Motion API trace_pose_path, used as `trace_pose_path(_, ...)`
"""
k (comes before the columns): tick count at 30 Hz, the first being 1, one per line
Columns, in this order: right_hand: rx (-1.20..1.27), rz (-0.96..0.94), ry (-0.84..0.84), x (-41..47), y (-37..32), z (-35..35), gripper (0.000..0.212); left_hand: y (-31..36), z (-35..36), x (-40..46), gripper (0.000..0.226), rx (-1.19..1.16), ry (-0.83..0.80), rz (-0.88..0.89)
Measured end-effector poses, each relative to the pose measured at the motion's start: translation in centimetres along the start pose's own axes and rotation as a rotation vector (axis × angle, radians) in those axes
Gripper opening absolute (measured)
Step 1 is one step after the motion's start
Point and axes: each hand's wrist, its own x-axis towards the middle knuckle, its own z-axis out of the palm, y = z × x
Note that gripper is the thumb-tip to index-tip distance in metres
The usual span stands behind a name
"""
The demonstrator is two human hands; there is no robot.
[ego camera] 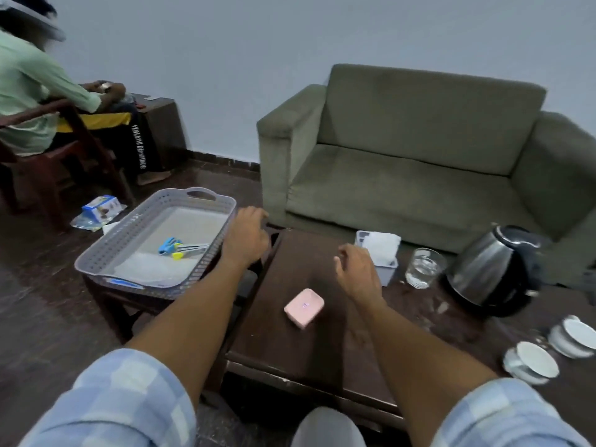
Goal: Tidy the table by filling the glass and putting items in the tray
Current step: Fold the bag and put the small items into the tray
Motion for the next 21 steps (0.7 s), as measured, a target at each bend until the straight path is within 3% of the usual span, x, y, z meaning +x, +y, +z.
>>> trace_pose_path(2, -0.089, 0.042, -0.032, -2.5, 4.3, -2.7, 0.019, 3.3, 2.9, -1.4, 0.048, 0.017, -0.286, -0.029)
trace_pose_path(4, -0.194, 0.088, -0.133, -5.0, 7.1, -5.1, 0.023, 6.2, 5.5, -3.5, 0.080, -0.028, -0.542, -0.142)
trace_pose_path(7, -0.371, 0.188, -0.204, -8.8, 9.9, -8.0, 0.037, 9.3, 8.4, -6.5, 0.112, -0.021, -0.721, -0.234)
trace_pose_path(10, -0.469, 0.346, -0.167, -12.9, 12.2, -9.4, 0.050, 11.1, 9.5, -8.7, 0.111, 0.065, -0.806, -0.279)
trace_pose_path(12, -0.489, 0.433, -0.186, -15.1, 14.1, -9.6, 0.047, 11.7, 10.5, -9.2, 0.088, 0.130, -0.769, -0.293)
trace_pose_path(14, -0.408, 0.425, -0.171, -16.0, 15.6, -9.2, 0.031, 11.8, 11.3, -9.0, 0.069, 0.112, -0.657, -0.310)
trace_pose_path(18, -0.218, 0.212, -0.047, -13.4, 17.4, -6.4, 0.012, 12.0, 13.4, -7.0, 0.071, -0.043, -0.462, -0.302)
trace_pose_path(21, -0.072, 0.133, 0.005, -8.1, 14.5, -5.3, 0.005, 12.6, 12.9, -5.0, 0.075, -0.100, -0.381, -0.206)
